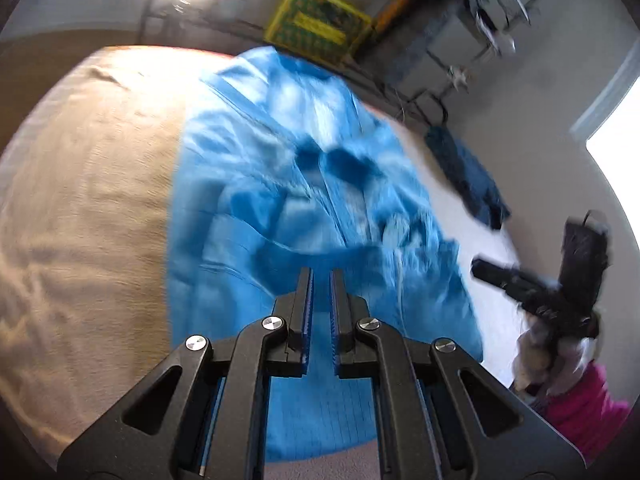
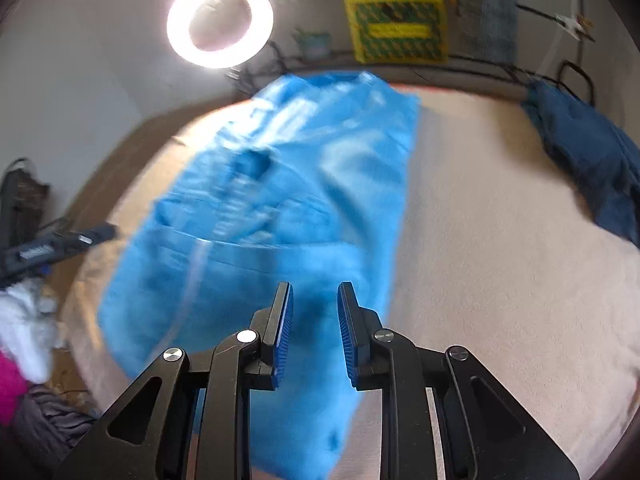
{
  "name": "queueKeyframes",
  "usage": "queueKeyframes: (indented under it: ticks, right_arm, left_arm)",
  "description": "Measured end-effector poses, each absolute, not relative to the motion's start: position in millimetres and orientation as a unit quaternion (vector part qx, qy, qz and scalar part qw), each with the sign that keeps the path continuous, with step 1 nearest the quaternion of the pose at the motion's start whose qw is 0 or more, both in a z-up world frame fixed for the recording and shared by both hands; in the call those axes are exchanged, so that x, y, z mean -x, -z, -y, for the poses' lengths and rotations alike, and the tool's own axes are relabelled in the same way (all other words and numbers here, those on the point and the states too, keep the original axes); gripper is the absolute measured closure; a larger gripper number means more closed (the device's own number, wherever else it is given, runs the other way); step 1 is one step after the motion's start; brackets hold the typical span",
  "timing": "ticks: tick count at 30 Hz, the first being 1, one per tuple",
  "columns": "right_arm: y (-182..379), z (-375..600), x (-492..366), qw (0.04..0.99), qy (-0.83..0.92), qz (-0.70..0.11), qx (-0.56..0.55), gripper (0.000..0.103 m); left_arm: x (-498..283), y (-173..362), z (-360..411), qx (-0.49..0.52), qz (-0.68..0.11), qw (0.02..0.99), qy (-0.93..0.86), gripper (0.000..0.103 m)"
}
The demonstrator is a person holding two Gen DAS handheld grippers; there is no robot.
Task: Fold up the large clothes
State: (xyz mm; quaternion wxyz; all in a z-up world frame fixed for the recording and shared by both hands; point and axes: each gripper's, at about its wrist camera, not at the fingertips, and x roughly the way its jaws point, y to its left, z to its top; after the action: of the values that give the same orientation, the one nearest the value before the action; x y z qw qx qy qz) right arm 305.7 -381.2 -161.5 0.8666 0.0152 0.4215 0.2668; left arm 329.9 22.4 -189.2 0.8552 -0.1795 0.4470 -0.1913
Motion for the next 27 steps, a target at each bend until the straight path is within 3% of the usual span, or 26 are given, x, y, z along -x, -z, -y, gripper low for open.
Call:
queueKeyframes:
  ticks: [8,10,16,21,27]
  right_arm:
    - [204,363,-329,0.856,-0.199,-0.476,0.026,0.083]
    - [211,369,-334,0.855,-0.174,-0.487,0.029,0.088]
    - [199,372,-325,0.861,-0.183,-0.474,0.026,0.088]
    - [180,359,-302,0.884,-0.234,-0.402,0.041,0.082]
    - [202,350,-318,0.867,-0.220,-0.446,0.042,0.081]
  left_arm:
    - [-361,237,-44,0.164,-0.482,0.858,0.068,0.100]
    - [-360,238,-48,0.164,-0.478,0.860,0.068,0.100]
    - [-349,217,-48,0.155,-0.445,0.879,0.073,0.100]
    - [-344,206,-40,0.157,-0.420,0.886,0.121,0.091]
    - [-362,231,-43,0.145,-0.465,0.870,0.074,0.091]
